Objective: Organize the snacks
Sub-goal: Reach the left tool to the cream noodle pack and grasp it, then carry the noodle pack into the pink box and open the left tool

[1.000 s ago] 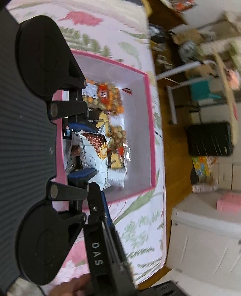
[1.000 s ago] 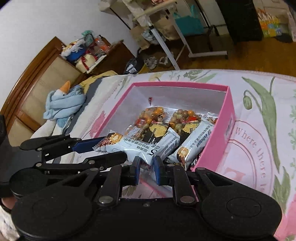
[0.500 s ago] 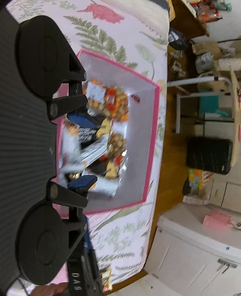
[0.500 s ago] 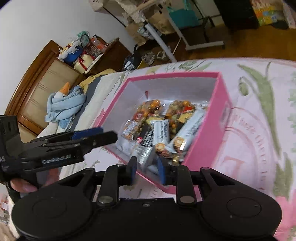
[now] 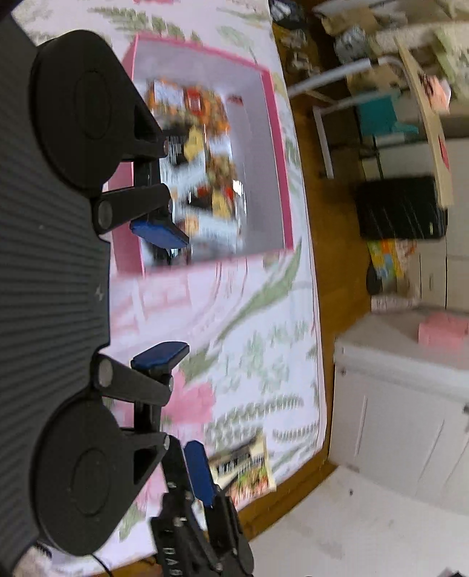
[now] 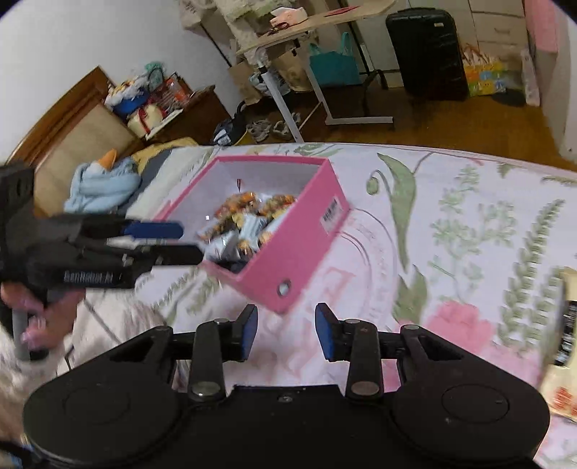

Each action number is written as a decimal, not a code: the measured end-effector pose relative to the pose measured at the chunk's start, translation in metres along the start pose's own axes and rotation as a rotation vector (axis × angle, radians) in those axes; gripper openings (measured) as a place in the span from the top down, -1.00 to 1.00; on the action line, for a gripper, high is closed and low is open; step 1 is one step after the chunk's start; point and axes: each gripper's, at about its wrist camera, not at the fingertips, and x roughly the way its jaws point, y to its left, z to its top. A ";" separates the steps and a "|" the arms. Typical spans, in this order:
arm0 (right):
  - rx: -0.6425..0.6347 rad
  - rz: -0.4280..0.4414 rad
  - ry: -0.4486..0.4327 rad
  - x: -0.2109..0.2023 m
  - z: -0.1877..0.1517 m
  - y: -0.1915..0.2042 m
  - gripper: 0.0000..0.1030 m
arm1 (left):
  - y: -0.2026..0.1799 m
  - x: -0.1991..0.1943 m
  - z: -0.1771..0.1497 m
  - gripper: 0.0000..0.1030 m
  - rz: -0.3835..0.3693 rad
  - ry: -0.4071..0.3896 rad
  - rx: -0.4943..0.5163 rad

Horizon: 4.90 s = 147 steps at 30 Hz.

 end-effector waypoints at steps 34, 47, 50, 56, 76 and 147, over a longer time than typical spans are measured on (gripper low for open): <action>0.226 -0.434 -0.165 -0.040 -0.099 -0.273 -0.93 | -0.230 0.296 0.034 -0.25 -0.419 0.185 -0.177; 0.167 -0.320 -0.073 -0.020 -0.095 -0.235 -0.95 | -0.234 0.290 0.033 -0.23 -0.444 0.237 -0.163; 0.121 -0.342 -0.055 -0.017 -0.093 -0.211 -0.95 | -0.225 0.269 0.028 -0.23 -0.434 0.235 -0.143; 0.093 -0.307 -0.065 -0.024 -0.097 -0.171 -0.95 | -0.203 0.223 0.019 -0.24 -0.406 0.178 -0.083; -0.049 -0.197 -0.088 -0.024 -0.095 -0.055 -0.94 | -0.131 0.104 -0.023 -0.24 -0.331 0.184 -0.069; -0.071 -0.196 -0.268 0.077 0.007 0.065 -0.62 | 0.084 -0.007 -0.029 -0.29 0.097 -0.083 -0.219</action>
